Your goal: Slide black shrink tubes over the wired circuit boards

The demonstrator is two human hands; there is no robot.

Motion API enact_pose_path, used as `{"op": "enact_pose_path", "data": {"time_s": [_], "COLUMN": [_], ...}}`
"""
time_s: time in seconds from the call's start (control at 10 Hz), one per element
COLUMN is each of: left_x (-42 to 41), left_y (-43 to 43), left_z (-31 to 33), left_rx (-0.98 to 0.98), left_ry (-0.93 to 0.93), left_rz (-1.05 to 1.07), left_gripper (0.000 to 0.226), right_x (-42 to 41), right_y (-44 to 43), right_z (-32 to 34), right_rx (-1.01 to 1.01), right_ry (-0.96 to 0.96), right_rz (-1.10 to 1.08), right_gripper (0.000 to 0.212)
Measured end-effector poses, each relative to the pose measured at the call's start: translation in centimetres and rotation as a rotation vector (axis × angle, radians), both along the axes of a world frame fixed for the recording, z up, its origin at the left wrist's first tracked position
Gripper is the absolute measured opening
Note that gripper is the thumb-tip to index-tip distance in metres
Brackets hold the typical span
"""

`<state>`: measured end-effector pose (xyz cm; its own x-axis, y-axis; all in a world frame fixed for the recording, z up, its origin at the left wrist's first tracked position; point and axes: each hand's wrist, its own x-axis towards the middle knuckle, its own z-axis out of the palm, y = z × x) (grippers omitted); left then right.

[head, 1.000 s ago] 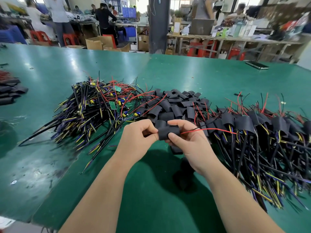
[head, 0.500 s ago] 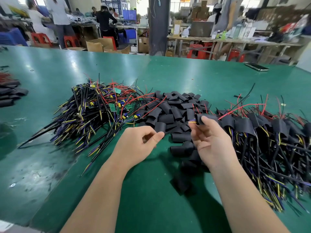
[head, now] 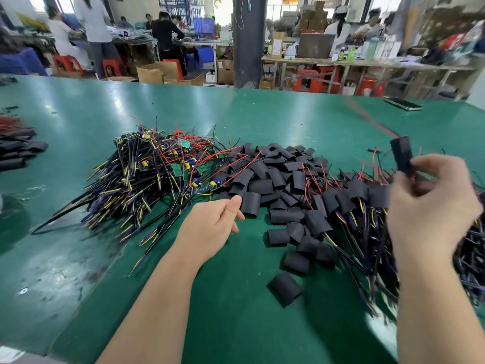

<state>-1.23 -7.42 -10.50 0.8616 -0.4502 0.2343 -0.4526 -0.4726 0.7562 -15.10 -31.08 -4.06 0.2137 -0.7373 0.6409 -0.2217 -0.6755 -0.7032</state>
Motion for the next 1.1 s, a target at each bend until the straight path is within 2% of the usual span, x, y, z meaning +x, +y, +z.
{"op": "enact_pose_path", "data": {"time_s": [0.1,0.2,0.3,0.4,0.5,0.6,0.7,0.8,0.9,1.1], "left_x": [0.2,0.3,0.5,0.4,0.6,0.7,0.7,0.6,0.7,0.7], "left_y": [0.0,0.2,0.2,0.1,0.1,0.1,0.0,0.0,0.1,-0.2], "left_z": [0.0,-0.1,-0.1,-0.1,-0.2,-0.2,-0.1,-0.1,-0.5,-1.7], "left_rx": [-0.002,-0.017,-0.012,-0.013,-0.008,-0.001,0.015,0.016,0.034,0.114], "left_ry": [-0.017,-0.040,-0.055,-0.058,-0.065,-0.072,-0.065,-0.052,-0.056,-0.042], "left_rz": [0.038,0.082,0.109,0.117,0.133,0.141,0.131,0.122,0.147,0.264], "left_gripper": [0.054,0.054,0.051,0.052,0.049,0.048,0.048,0.049,0.052,0.055], "right_x": [-0.5,-0.4,-0.2,0.8,1.4,1.5,2.3,3.3,3.8,3.9], "right_y": [-2.1,-1.9,-0.6,1.8,3.7,3.9,4.5,5.1,5.2,5.4], "right_z": [-0.6,-0.8,-0.5,-0.5,-1.4,-2.9,-4.2,-5.3,-6.0,-6.0], "right_rx": [0.027,0.106,0.005,-0.058,-0.018,-0.009,-0.051,-0.065,-0.055,0.054], "right_ry": [0.322,0.484,0.310,0.319,0.785,1.202,1.144,0.902,0.767,0.519], "right_rz": [-0.081,-0.128,-0.031,0.311,0.794,1.013,0.956,0.862,0.854,0.801], "right_gripper": [0.029,0.025,0.024,0.020,0.032,0.062,0.054,0.048,0.048,0.027]}}
